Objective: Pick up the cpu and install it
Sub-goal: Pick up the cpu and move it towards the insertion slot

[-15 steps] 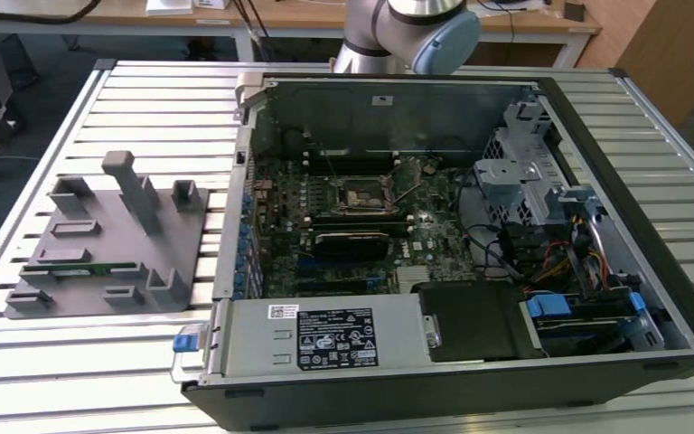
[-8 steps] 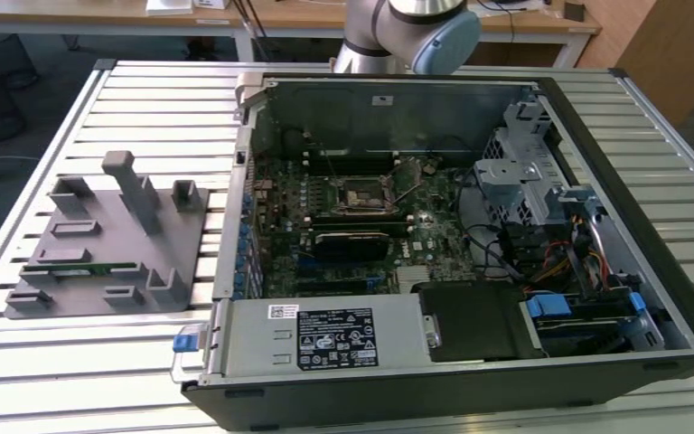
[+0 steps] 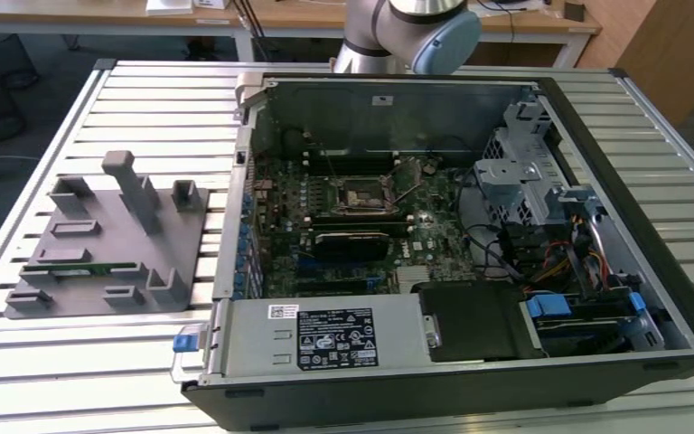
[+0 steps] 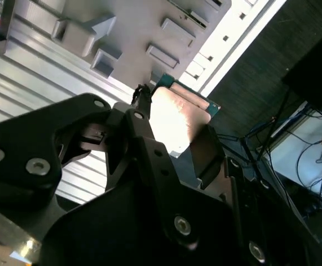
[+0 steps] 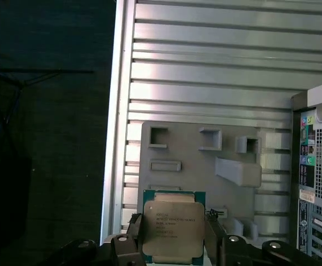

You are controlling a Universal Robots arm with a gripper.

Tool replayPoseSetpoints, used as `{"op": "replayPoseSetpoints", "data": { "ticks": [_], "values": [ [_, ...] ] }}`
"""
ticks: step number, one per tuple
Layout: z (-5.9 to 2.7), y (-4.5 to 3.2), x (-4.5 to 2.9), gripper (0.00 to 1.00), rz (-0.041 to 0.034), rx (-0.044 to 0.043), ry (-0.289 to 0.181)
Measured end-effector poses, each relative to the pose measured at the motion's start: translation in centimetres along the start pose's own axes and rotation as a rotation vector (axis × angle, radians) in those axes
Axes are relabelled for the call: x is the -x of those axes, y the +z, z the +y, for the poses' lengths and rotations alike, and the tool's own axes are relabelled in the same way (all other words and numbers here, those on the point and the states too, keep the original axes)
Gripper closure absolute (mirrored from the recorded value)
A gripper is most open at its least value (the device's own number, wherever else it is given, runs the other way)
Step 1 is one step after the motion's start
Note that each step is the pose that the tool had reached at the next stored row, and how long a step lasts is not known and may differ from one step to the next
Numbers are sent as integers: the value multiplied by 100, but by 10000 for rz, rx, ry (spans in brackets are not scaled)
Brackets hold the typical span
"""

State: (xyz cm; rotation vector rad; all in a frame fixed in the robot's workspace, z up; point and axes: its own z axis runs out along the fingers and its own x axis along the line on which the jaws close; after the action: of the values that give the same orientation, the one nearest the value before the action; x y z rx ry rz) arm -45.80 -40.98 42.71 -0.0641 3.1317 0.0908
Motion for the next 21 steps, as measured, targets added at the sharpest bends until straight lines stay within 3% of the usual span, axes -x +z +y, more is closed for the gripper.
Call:
{"op": "replayPoseSetpoints", "data": {
  "ticks": [6, 7, 21],
  "values": [
    [1, 0, 3, 47, -1, -1, 14],
    [0, 2, 34, 47, -4, -2, 14],
    [-34, 125, 671, 47, -154, -7, 5]
  ]
}}
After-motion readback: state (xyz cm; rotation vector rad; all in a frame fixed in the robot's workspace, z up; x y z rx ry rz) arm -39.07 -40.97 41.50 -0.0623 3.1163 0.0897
